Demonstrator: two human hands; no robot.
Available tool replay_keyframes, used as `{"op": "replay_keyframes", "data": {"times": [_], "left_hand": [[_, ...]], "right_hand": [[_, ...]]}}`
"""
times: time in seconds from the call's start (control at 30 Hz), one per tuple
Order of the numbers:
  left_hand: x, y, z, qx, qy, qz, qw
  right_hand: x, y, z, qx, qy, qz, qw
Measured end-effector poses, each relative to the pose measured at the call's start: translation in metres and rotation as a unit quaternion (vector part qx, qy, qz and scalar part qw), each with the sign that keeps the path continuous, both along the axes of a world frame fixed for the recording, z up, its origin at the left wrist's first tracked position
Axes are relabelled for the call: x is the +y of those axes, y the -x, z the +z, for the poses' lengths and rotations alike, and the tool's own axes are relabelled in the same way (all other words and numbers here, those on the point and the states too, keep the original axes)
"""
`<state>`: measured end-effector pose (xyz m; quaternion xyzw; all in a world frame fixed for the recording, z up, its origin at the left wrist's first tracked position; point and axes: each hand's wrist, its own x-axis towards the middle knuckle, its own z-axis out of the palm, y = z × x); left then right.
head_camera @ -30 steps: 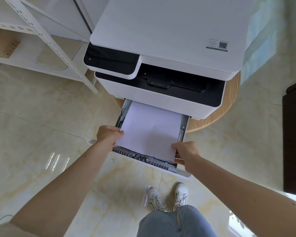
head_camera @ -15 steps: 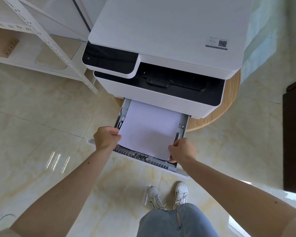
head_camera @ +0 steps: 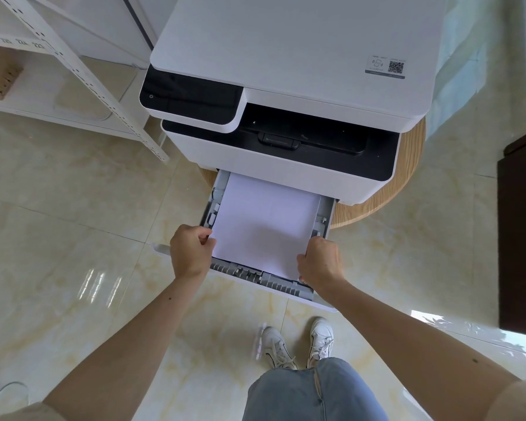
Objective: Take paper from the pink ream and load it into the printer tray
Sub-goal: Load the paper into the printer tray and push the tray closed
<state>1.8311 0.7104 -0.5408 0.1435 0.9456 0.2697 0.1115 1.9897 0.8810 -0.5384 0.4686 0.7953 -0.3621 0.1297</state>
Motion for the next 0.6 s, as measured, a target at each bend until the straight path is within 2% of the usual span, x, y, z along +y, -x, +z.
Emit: {"op": "replay_keyframes", "data": {"times": [0.17, 0.27, 0.33, 0.43, 0.6], "left_hand": [[-0.005, -0.005, 0.000, 0.029, 0.028, -0.026, 0.999], [-0.004, -0.015, 0.001, 0.114, 0.019, -0.164, 0.980], [-0.004, -0.026, 0.005, 0.075, -0.019, -0.279, 0.957], [-0.007, -0.038, 0.003, 0.031, 0.018, -0.392, 0.919], [-0.016, -0.031, -0.004, 0.050, 0.062, -0.444, 0.893]], "right_hand": [[0.000, 0.002, -0.003, -0.009, 0.005, -0.025, 1.000], [0.000, 0.002, -0.005, -0.011, 0.009, -0.024, 1.000], [0.000, 0.002, -0.006, -0.009, 0.009, -0.027, 1.000], [0.000, 0.002, -0.005, -0.004, 0.005, -0.032, 0.999], [-0.001, 0.001, -0.004, -0.001, 0.000, -0.033, 0.999]]}}
